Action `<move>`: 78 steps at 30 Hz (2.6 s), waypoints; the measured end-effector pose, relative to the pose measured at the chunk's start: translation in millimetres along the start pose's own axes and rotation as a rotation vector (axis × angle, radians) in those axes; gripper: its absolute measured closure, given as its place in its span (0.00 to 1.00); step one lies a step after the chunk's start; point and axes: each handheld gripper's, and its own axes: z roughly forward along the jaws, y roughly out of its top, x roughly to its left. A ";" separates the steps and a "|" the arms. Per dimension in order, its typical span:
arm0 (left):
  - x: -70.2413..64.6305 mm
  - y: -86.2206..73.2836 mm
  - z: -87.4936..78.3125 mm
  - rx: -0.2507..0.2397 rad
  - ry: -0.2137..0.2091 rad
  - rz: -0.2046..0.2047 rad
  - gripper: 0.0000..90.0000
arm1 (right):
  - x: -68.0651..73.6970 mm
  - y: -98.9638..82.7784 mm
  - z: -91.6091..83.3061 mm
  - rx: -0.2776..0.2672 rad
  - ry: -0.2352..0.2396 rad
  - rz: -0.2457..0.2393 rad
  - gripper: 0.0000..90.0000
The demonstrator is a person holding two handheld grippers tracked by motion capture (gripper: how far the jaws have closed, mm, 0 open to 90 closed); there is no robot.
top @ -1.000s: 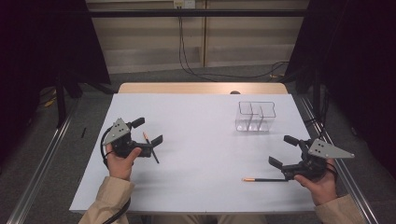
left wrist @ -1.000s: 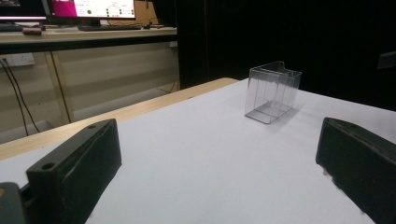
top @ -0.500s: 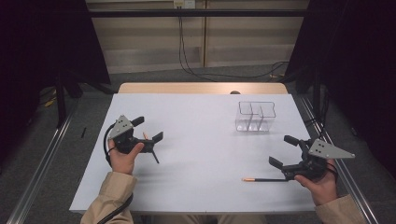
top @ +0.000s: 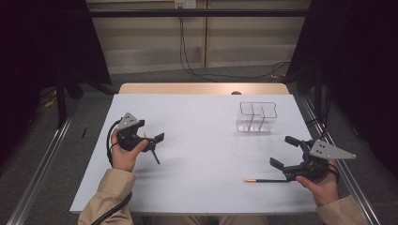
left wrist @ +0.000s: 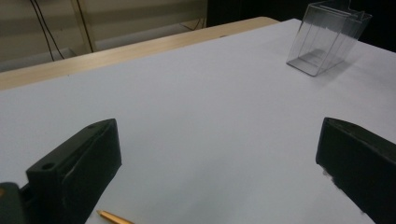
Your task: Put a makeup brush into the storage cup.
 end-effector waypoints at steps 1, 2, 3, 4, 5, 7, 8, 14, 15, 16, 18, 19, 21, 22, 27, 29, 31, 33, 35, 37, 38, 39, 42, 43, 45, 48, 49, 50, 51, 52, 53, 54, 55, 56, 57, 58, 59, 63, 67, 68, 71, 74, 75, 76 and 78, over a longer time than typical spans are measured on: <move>0.1 0.7 0.6 0.019 0.005 -0.007 0.00 | 0.2 -0.1 0.1 0.001 0.001 0.001 0.01; 0.1 1.3 1.0 0.032 0.011 -0.013 0.00 | 0.4 0.0 0.2 0.002 0.001 -0.002 0.01; 0.5 1.6 1.3 0.043 0.010 -0.014 0.00 | 0.5 0.1 0.2 0.003 0.000 -0.003 0.01; 0.6 1.9 1.5 0.052 0.010 -0.018 0.00 | 0.6 0.1 0.3 0.002 0.000 -0.003 0.01; 0.9 2.3 2.0 0.068 0.012 -0.027 0.00 | 0.5 0.1 0.2 0.002 0.000 -0.003 0.01; 1.5 2.8 2.5 0.096 0.018 -0.046 0.00 | 0.3 0.1 0.1 0.002 0.001 -0.002 0.01; 2.0 3.3 2.5 0.108 0.019 -0.057 0.00 | 0.2 0.0 0.1 0.001 0.000 -0.001 0.01; 3.1 6.3 3.9 0.180 0.033 -0.103 0.00 | -0.2 -0.1 0.2 0.006 0.003 -0.001 0.01; 2.5 7.2 4.7 0.204 0.042 -0.099 0.00 | -0.2 -0.1 0.2 0.006 0.003 -0.001 0.01; 1.8 7.7 5.7 0.239 0.057 -0.098 0.00 | -0.3 -0.3 0.3 0.006 0.003 -0.001 0.01; 2.4 7.8 7.1 0.286 0.053 -0.128 0.00 | -0.1 -0.3 0.5 0.008 0.004 0.000 0.01; 2.2 7.3 7.7 0.297 0.049 -0.150 0.00 | -0.1 -0.4 0.6 0.008 0.004 0.000 0.01; 2.9 7.6 8.7 0.346 0.058 -0.156 0.00 | -0.1 -0.4 0.8 0.008 0.005 0.000 0.01; 2.8 7.6 9.3 0.367 0.058 -0.167 0.00 | -0.1 -0.4 0.7 0.008 0.005 0.000 0.01; 1.7 6.8 12.6 0.430 0.067 -0.184 0.00 | -0.4 -0.5 0.5 0.005 0.005 0.001 0.01; 1.2 7.1 13.3 0.453 0.070 -0.183 0.00 | -0.6 -0.5 0.5 0.005 0.006 0.001 0.01; -0.1 7.6 14.6 0.475 0.071 -0.194 0.00 | -0.6 -0.5 0.6 0.007 0.004 -0.001 0.01; -0.5 8.6 15.0 0.498 0.075 -0.199 0.00 | -0.5 -0.4 0.5 0.006 0.004 -0.001 0.01; -0.6 9.4 15.5 0.508 0.085 -0.204 0.01 | -0.5 -0.3 0.4 0.005 0.004 0.001 0.01; -0.6 9.8 16.1 0.518 0.095 -0.214 0.02 | -0.6 -0.4 0.4 0.004 0.003 0.002 0.01; -0.8 10.0 16.2 0.526 0.100 -0.217 0.02 | -0.6 -0.4 0.4 0.004 0.003 0.002 0.01; -0.8 10.3 16.2 0.533 0.101 -0.219 0.03 | -0.7 -0.5 0.4 0.004 0.005 0.002 0.01; -0.8 10.5 16.5 0.550 0.113 -0.233 0.03 | -0.9 -0.3 0.0 0.003 0.001 0.003 0.01; -0.1 10.7 16.2 0.556 0.119 -0.229 0.03 | -1.0 -0.2 -0.1 0.003 -0.001 0.002 0.01; -1.1 11.4 16.5 0.556 0.122 -0.230 0.04 | -1.0 -0.3 -0.1 0.003 0.000 0.002 0.01; -3.7 12.8 17.0 0.581 0.135 -0.205 0.06 | -0.7 0.0 -0.2 0.001 -0.001 -0.002 0.01; -4.6 13.2 17.3 0.585 0.139 -0.203 0.08 | -0.7 0.0 -0.1 0.000 -0.002 -0.003 0.01; -5.1 13.5 17.6 0.591 0.140 -0.196 0.09 | -0.7 0.0 0.0 0.001 -0.001 -0.002 0.01; -5.2 14.1 17.7 0.600 0.145 -0.183 0.10 | -0.8 -0.1 0.1 0.002 -0.001 -0.002 0.01; -5.6 14.5 17.8 0.604 0.149 -0.180 0.11 | -0.7 -0.1 0.1 0.003 -0.002 -0.002 0.01; -5.8 14.6 18.0 0.605 0.153 -0.177 0.11 | -0.8 -0.1 0.1 0.002 -0.001 -0.002 0.01; -5.8 14.8 18.0 0.606 0.156 -0.174 0.13 | -0.8 -0.1 0.0 0.001 -0.002 -0.002 0.01; -5.7 14.9 17.9 0.604 0.156 -0.173 0.14 | -0.9 -0.1 0.0 0.001 -0.003 -0.003 0.01; -6.2 15.0 17.8 0.599 0.156 -0.178 0.15 | -1.0 -0.1 -0.2 0.001 -0.004 -0.002 0.01; -6.2 15.6 17.4 0.605 0.161 -0.165 0.17 | -1.0 -0.1 -0.2 0.001 -0.004 -0.003 0.01; -6.5 16.0 17.2 0.610 0.164 -0.161 0.17 | -1.0 -0.1 -0.2 0.001 -0.004 -0.003 0.01; -6.9 16.2 17.1 0.611 0.166 -0.161 0.18 | -1.1 -0.2 -0.2 0.001 -0.003 -0.002 0.01; -7.2 16.5 16.4 0.614 0.166 -0.177 0.22 | -1.2 -0.2 -0.3 0.002 -0.004 -0.001 0.01; -6.7 15.2 16.8 0.631 0.173 -0.168 0.27 | -1.2 0.0 -0.4 0.001 -0.004 -0.001 0.01; -7.2 14.2 17.2 0.626 0.176 -0.178 0.28 | -1.2 0.0 -0.5 0.001 -0.004 -0.001 0.01; -6.7 12.4 17.7 0.632 0.163 -0.192 0.37 | -1.1 0.2 -0.8 0.000 -0.004 0.000 0.01; -6.9 10.3 19.1 0.648 0.170 -0.239 0.38 | -1.5 0.1 -0.9 0.001 -0.004 0.003 0.01; -7.0 9.3 19.7 0.656 0.171 -0.260 0.38 | -1.7 0.0 -0.9 0.001 -0.003 0.002 0.01; -6.9 9.0 20.0 0.664 0.169 -0.273 0.38 | -1.7 0.0 -0.9 0.002 -0.005 0.001 0.01; -6.9 8.1 20.9 0.681 0.169 -0.294 0.40 | -1.9 -0.1 -0.7 0.001 -0.002 0.001 0.01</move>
